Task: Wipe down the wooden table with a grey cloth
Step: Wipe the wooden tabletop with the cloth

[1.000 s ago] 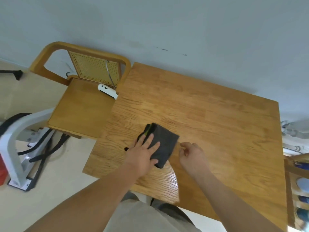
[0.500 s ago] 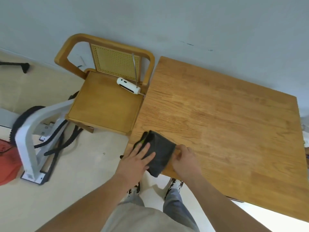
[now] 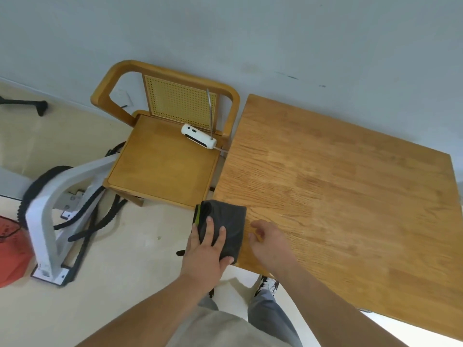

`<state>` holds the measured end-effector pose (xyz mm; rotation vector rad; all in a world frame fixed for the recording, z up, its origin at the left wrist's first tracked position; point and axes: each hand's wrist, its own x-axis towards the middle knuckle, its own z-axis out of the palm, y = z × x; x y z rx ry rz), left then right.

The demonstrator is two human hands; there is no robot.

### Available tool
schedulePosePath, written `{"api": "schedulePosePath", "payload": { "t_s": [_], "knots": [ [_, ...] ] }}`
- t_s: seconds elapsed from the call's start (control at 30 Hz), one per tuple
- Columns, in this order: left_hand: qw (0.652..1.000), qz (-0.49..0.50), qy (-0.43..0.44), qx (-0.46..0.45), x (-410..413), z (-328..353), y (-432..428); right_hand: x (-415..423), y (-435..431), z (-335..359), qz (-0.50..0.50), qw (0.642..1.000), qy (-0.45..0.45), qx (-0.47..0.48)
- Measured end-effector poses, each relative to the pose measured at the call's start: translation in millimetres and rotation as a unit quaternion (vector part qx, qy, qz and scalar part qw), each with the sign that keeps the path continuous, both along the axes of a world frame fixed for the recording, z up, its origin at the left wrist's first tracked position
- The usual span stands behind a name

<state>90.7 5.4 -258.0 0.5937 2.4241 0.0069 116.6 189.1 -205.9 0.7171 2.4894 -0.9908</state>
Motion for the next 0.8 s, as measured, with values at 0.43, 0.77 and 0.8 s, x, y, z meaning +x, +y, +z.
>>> {"api": "schedulePosePath", "payload": {
  "t_s": [0.43, 0.77, 0.8],
  "knots": [
    [1.0, -0.019, -0.024, 0.005, -190, 6, 128, -20, 80, 14, -0.01, 1.0, -0.016, 0.008],
    [0.994, -0.02, 0.077, 0.075, -112, 4, 111, -21, 74, 18, -0.095, 0.991, -0.068, -0.063],
    [0.993, -0.022, 0.073, 0.09, -93, 3, 106, -19, 70, 16, -0.117, 0.987, -0.069, -0.08]
  ]
}}
